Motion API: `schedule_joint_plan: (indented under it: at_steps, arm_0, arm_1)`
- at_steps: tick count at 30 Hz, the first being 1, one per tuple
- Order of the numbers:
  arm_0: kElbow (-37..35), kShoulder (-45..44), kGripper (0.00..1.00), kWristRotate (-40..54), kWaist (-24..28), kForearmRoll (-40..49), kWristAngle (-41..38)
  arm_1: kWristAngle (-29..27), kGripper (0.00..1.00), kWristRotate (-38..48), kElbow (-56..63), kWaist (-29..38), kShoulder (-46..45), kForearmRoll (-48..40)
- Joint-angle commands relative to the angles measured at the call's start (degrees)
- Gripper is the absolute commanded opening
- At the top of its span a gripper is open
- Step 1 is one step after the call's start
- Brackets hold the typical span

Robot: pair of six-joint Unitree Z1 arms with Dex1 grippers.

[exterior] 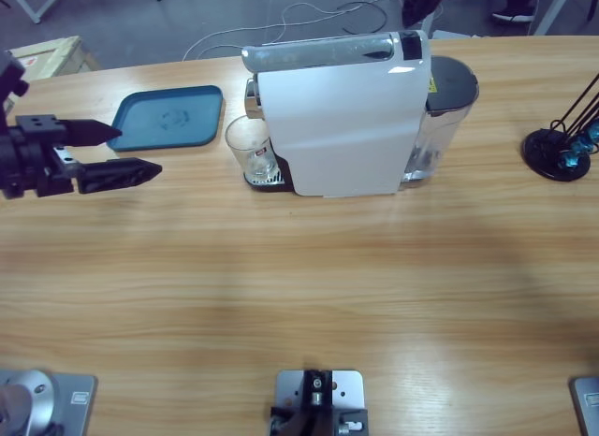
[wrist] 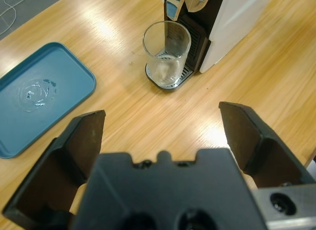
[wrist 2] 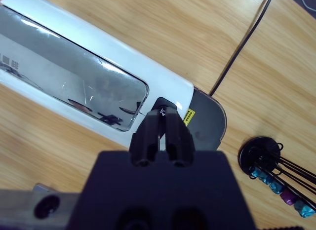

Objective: Pour coffee

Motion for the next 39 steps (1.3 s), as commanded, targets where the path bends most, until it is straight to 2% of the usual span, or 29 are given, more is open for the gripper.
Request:
schedule_joint_plan:
  at_steps: [1,21,26,27,28,29,39]
  arm_0:
    - [2.3,1.3,1.0,-0.3,-0.6,-0.7,-1.1]
    - [2.8,1.3,1.0,-0.3,-0.6,-1.1,-1.1]
    - [2.8,0.6,1.0,-0.3,-0.6,-1.1,-1.1]
    - [2.8,0.4,1.0,-0.4,-0.6,-1.1,-1.2]
    - [2.8,0.3,1.0,-0.4,-0.7,-1.1,-1.2]
    - [2.8,0.3,1.0,-0.4,-0.8,-1.2,-1.3]
    - [3.6,-0.7,1.0,-0.7,-1.0,-1.1,-1.2]
  arm_1:
    - [-0.4,0.0,0.1,2.5,0.5,3.4,0.7]
    - [-0.7,0.0,0.1,4.4,0.5,4.1,0.7]
    - [-2.4,0.0,-1.4,2.3,0.7,-3.5,-1.3]
    - [-2.5,0.367,-1.4,1.3,0.7,-5.5,-1.5]
    - [-2.4,0.947,-1.3,0.6,0.8,-7.5,-1.5]
    - [-2.4,1.0,-1.0,0.7,0.8,-8.8,-1.5]
    - [-1.4,1.0,1.9,2.8,1.8,-8.3,-0.9]
